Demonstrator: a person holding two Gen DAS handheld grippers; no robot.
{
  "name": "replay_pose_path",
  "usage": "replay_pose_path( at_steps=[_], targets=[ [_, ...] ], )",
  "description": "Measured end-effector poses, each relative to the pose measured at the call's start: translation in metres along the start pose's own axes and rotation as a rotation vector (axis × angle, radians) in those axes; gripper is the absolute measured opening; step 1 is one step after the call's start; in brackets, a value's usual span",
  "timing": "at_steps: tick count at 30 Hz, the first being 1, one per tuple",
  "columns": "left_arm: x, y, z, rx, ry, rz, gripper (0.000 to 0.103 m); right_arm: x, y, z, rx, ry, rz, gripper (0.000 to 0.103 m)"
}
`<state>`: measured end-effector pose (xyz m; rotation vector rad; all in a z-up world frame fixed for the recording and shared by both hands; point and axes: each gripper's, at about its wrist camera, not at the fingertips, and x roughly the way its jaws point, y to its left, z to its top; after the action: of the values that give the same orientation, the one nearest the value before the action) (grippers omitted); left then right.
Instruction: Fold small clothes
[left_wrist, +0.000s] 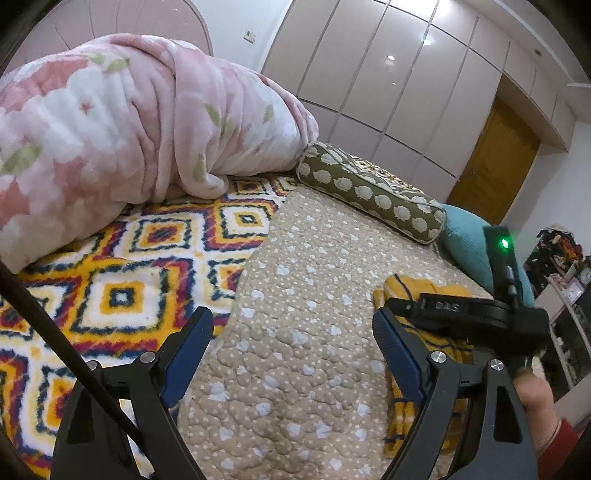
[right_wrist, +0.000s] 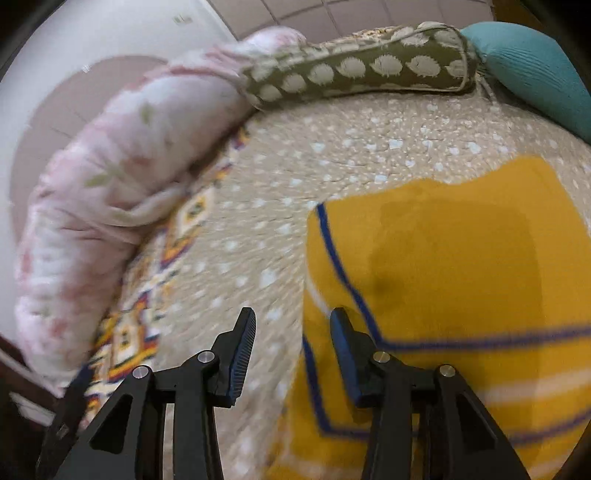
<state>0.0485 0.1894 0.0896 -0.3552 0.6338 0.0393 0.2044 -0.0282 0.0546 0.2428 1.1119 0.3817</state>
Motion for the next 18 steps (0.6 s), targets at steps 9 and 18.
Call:
replay_pose_path(
  at_steps=[9, 18],
  targets=[
    [-0.036, -0.001, 0.004, 0.059, -0.244, 0.23, 0.103, -0.073, 0.032, -0.028, -0.173, -0.177, -0.045, 0.047],
    [-0.05, -0.007, 0.003, 0.057, -0.277, 0.242, 0.103, -0.064, 0.021, -0.137, -0.132, 0.008, 0.109, 0.048]
  ],
)
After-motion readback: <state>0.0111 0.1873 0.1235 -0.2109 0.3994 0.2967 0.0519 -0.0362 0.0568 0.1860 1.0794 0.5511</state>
